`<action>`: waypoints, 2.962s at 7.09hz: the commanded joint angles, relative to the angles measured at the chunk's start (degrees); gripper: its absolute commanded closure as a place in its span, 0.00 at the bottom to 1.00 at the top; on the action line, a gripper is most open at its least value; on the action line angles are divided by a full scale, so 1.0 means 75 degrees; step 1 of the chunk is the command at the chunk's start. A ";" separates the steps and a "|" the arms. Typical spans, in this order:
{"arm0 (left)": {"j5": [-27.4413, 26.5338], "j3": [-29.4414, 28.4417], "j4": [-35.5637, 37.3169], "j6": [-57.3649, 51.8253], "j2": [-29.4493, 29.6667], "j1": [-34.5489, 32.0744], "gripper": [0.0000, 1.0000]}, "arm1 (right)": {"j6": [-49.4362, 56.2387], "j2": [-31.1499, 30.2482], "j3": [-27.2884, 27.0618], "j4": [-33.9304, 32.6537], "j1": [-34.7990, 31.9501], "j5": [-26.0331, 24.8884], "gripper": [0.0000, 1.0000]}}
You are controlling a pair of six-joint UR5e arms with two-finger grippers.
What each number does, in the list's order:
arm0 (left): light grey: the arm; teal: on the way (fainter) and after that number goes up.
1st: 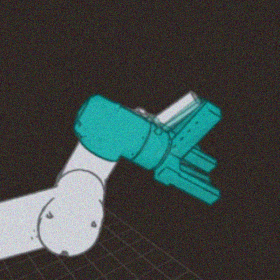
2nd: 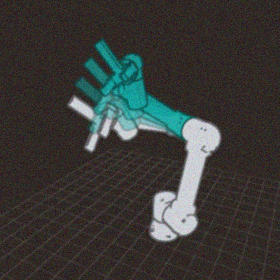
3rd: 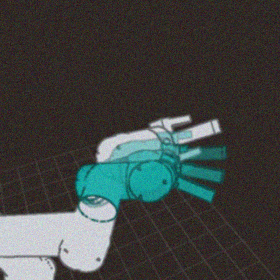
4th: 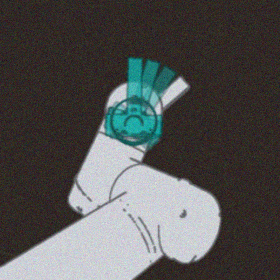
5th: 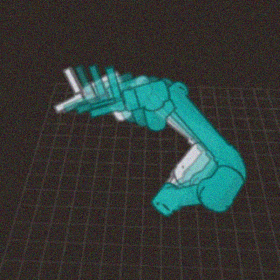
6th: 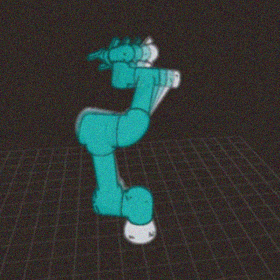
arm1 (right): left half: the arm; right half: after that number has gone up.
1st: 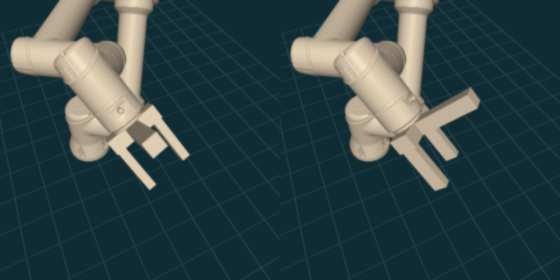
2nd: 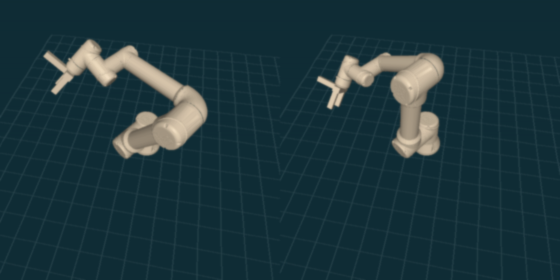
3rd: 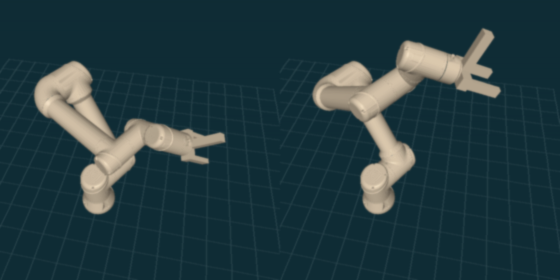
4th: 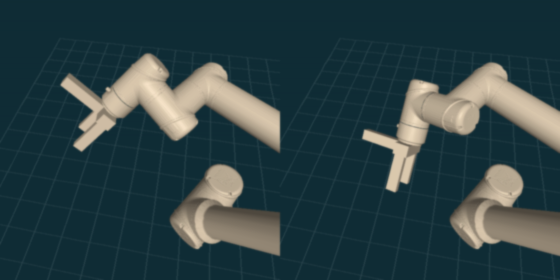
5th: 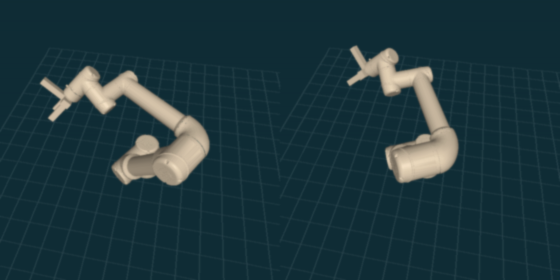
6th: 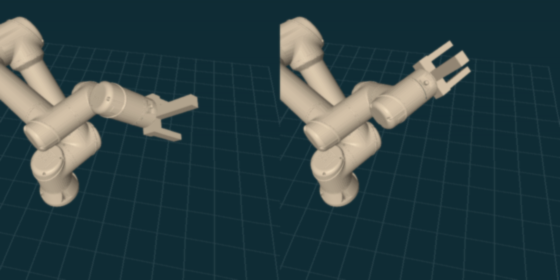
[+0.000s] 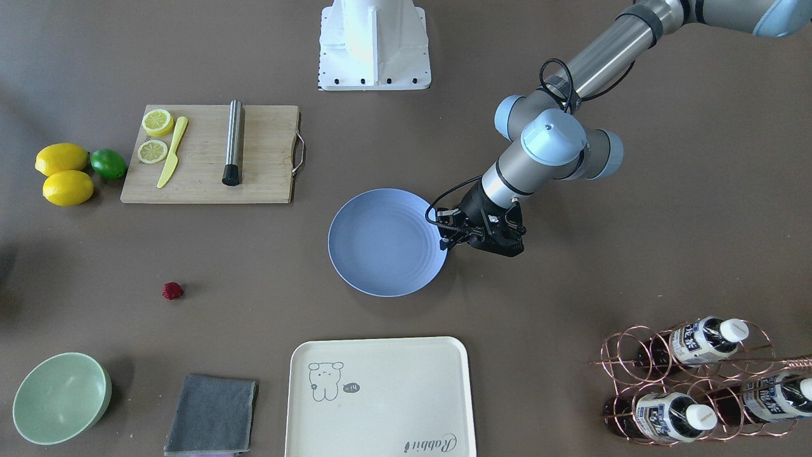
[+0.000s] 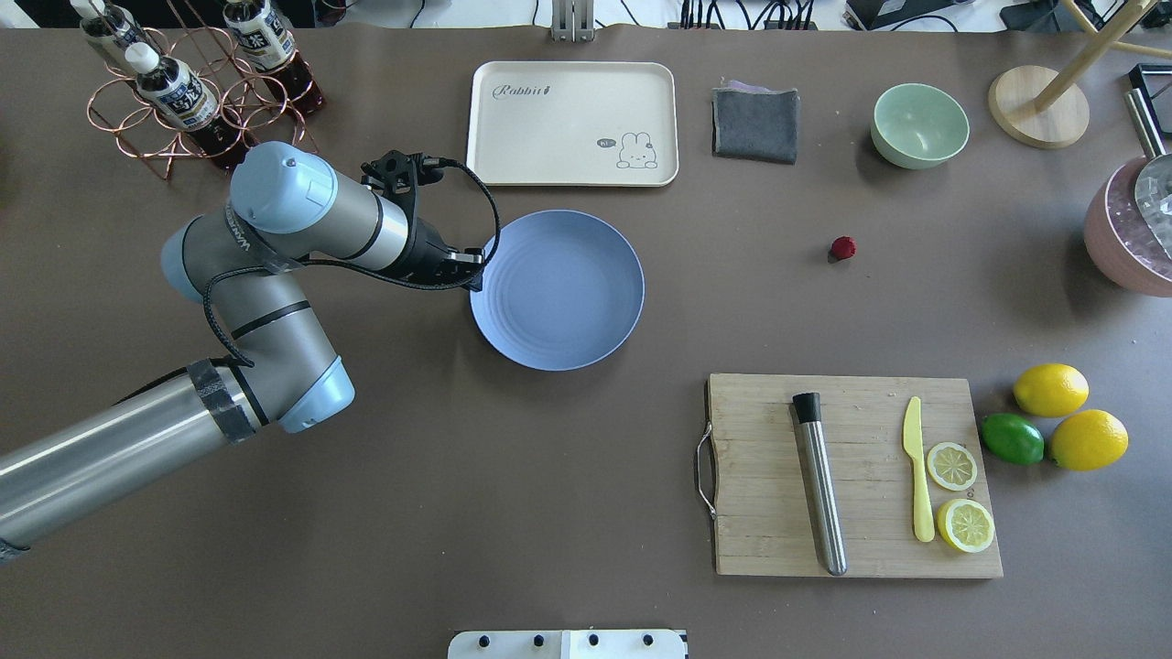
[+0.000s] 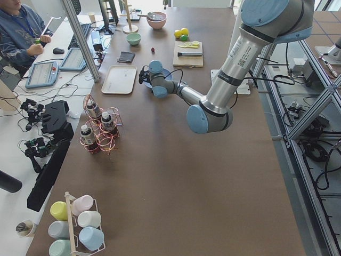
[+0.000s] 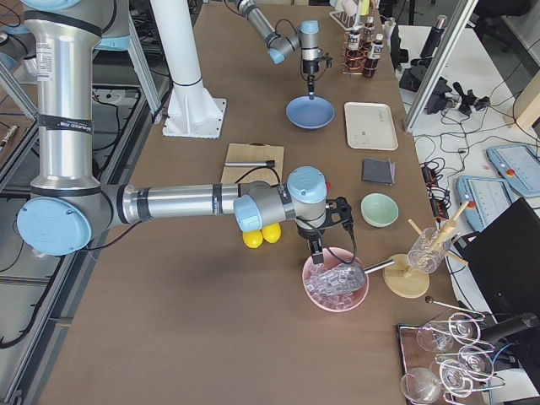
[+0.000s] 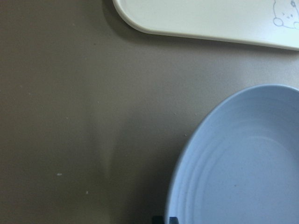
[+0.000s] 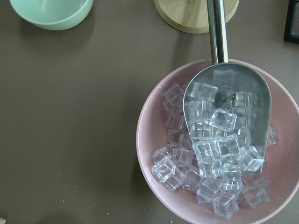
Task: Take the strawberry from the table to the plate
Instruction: 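Push the blue plate with the left gripper toward the table center, then withdraw the left arm while the right arm reaches toward the strawberry, then grasp the red strawberry with the right gripper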
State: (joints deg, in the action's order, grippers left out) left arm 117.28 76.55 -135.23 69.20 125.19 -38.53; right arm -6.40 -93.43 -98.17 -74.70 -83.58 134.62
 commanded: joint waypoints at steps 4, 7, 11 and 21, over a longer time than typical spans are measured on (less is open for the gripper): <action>-0.0474 0.0525 0.0019 -0.0109 -0.0423 0.0029 0.02 | -0.0303 0.0000 -0.0504 0.0010 0.0384 -0.0101 0.00; 0.0624 0.2127 0.1116 -0.2350 -0.2154 -0.1526 0.02 | -0.3389 0.1144 -0.0529 -0.0001 0.2102 -0.1304 0.01; 0.3045 0.2356 0.3722 -0.6645 -0.3109 -0.5012 0.02 | -0.5881 0.2599 0.0066 -0.0014 0.3947 -0.2408 0.02; 0.2409 0.2461 0.6008 -0.9847 -0.4117 -0.6641 0.02 | -0.6328 0.3692 0.2625 0.1721 0.4558 -0.2844 0.06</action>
State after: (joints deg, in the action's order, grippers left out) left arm 135.31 94.86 -90.17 -4.65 94.32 -88.33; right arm -52.45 -65.48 -78.26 -62.13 -49.96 113.36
